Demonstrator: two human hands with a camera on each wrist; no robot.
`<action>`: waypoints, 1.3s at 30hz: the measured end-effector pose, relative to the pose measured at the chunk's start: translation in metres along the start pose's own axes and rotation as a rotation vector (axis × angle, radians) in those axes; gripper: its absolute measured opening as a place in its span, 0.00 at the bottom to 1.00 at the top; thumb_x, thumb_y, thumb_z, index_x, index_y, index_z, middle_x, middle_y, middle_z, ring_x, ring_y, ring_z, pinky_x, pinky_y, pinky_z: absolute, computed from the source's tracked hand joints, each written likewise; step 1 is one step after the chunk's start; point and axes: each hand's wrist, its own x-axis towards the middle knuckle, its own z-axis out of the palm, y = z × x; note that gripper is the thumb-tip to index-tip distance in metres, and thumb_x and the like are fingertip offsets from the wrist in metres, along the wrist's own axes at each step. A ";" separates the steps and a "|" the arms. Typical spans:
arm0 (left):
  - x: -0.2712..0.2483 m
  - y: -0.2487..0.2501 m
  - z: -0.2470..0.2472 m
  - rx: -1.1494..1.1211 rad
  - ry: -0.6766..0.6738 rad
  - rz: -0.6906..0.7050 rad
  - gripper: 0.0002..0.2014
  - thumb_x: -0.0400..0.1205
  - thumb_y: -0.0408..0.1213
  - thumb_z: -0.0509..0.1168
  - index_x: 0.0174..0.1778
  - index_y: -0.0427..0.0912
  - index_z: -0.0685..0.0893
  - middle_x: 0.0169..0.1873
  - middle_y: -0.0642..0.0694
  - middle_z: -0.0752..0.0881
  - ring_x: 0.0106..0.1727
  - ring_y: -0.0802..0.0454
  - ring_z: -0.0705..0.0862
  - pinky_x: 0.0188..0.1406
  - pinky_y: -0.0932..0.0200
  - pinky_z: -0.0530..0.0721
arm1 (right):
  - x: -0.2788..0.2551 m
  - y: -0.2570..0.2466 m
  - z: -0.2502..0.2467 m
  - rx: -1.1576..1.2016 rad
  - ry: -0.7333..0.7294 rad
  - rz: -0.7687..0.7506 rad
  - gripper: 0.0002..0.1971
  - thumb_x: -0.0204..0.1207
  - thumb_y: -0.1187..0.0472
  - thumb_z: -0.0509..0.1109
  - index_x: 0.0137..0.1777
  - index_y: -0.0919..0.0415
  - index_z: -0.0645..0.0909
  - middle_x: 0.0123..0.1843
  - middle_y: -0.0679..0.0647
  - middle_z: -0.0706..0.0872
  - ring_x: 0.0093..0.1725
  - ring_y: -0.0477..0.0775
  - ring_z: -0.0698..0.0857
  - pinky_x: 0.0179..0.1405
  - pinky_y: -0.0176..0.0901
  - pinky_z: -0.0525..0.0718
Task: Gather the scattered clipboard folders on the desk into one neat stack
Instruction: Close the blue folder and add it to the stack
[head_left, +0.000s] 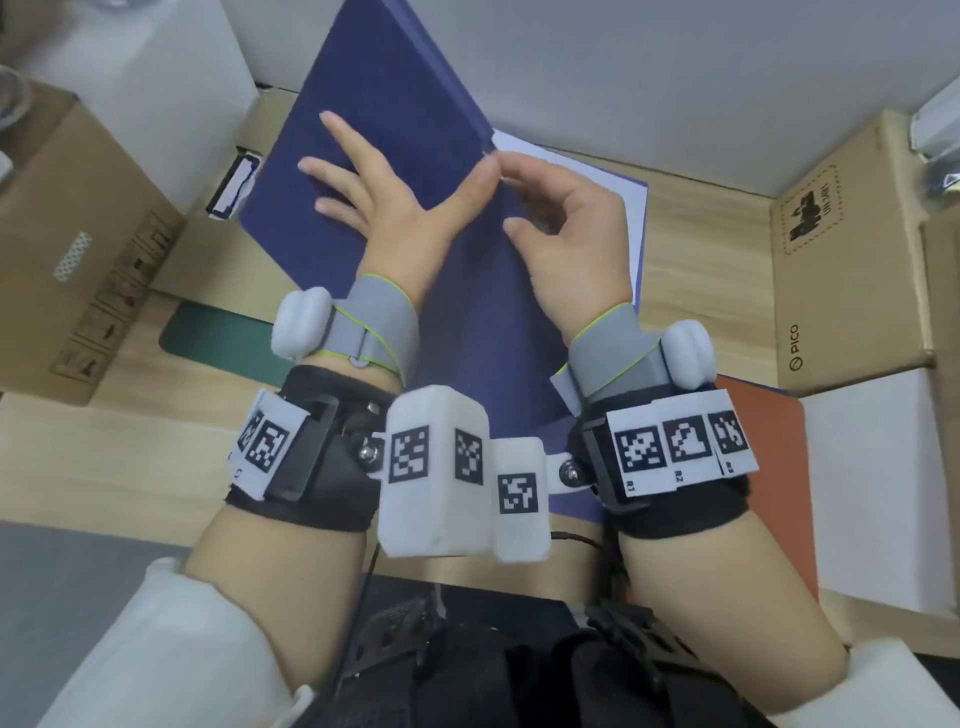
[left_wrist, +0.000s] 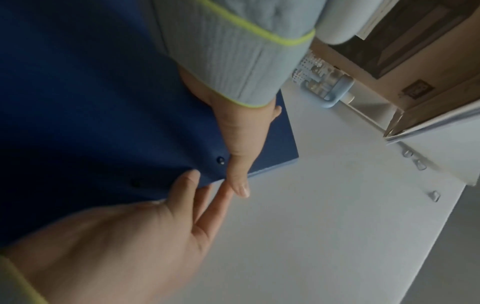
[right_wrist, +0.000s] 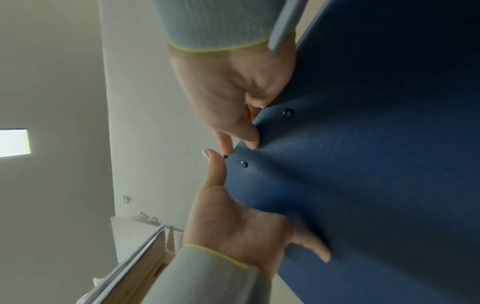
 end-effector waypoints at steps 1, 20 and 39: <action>-0.002 0.006 0.005 -0.105 0.007 -0.028 0.62 0.66 0.59 0.70 0.79 0.56 0.25 0.79 0.44 0.21 0.81 0.38 0.25 0.77 0.27 0.39 | -0.004 -0.009 -0.001 0.018 0.003 0.011 0.25 0.66 0.82 0.61 0.52 0.56 0.86 0.50 0.45 0.89 0.47 0.28 0.83 0.57 0.21 0.78; 0.010 0.011 0.008 -0.582 -0.266 -0.006 0.08 0.83 0.30 0.60 0.57 0.43 0.75 0.44 0.44 0.84 0.39 0.48 0.85 0.36 0.53 0.87 | -0.025 -0.009 -0.048 -0.249 -0.025 -0.036 0.22 0.73 0.63 0.70 0.68 0.55 0.77 0.71 0.50 0.77 0.74 0.46 0.72 0.76 0.32 0.65; -0.079 -0.132 0.145 0.336 -0.900 -0.783 0.10 0.76 0.36 0.71 0.41 0.39 0.76 0.40 0.43 0.84 0.39 0.49 0.83 0.51 0.50 0.84 | -0.142 0.204 -0.201 -0.489 0.396 1.185 0.51 0.60 0.41 0.79 0.80 0.57 0.58 0.80 0.64 0.61 0.80 0.67 0.59 0.82 0.57 0.58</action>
